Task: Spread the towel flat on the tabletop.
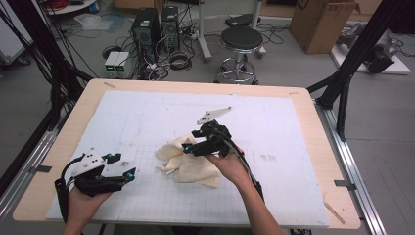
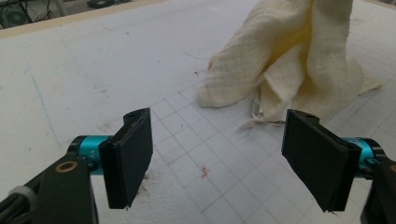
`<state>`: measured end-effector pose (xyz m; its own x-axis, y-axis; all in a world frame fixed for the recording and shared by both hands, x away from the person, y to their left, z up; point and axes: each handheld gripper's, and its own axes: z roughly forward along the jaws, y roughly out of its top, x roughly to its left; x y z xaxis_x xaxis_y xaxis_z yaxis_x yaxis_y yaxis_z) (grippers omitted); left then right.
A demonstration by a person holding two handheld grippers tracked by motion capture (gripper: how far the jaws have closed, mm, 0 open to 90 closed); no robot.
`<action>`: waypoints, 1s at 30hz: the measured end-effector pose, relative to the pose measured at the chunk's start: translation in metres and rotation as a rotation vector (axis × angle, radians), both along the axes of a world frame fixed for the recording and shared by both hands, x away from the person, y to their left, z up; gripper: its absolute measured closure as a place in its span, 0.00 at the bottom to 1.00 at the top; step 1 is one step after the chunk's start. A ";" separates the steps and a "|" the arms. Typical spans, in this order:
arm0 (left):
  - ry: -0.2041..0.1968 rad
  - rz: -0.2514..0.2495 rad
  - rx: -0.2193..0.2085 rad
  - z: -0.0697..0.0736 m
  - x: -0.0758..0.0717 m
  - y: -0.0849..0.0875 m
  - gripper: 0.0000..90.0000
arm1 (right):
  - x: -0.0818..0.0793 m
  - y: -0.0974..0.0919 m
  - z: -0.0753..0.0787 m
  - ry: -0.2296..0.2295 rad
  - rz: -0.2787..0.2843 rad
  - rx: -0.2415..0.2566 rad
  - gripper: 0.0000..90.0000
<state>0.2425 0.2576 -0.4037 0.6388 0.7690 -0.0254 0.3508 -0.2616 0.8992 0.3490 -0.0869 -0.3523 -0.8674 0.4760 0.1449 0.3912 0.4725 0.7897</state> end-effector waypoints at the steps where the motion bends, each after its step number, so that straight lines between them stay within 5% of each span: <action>1: -0.002 -0.007 0.002 0.000 0.000 -0.001 0.28 | -0.003 -0.002 0.003 -0.017 -0.001 0.007 0.40; 8: -0.002 -0.035 0.003 0.000 0.000 -0.009 0.32 | -0.034 -0.026 0.019 -0.080 0.003 0.022 0.41; 14: -0.001 -0.062 -0.003 0.001 0.005 -0.021 0.34 | -0.054 -0.042 0.013 -0.104 0.006 0.018 0.44; 22: 0.008 -0.136 -0.065 0.002 0.011 -0.035 0.48 | -0.077 -0.064 -0.023 -0.085 -0.011 -0.012 0.56; 30: 0.029 -0.140 -0.026 -0.002 0.019 -0.046 0.53 | -0.081 -0.068 -0.046 -0.057 -0.013 -0.024 0.61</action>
<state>0.2618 0.2118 -0.4058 0.7383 0.6714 -0.0640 0.3384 -0.2867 0.8962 0.2680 -0.1553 -0.3980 -0.8677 0.4900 0.0836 0.3520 0.4869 0.7994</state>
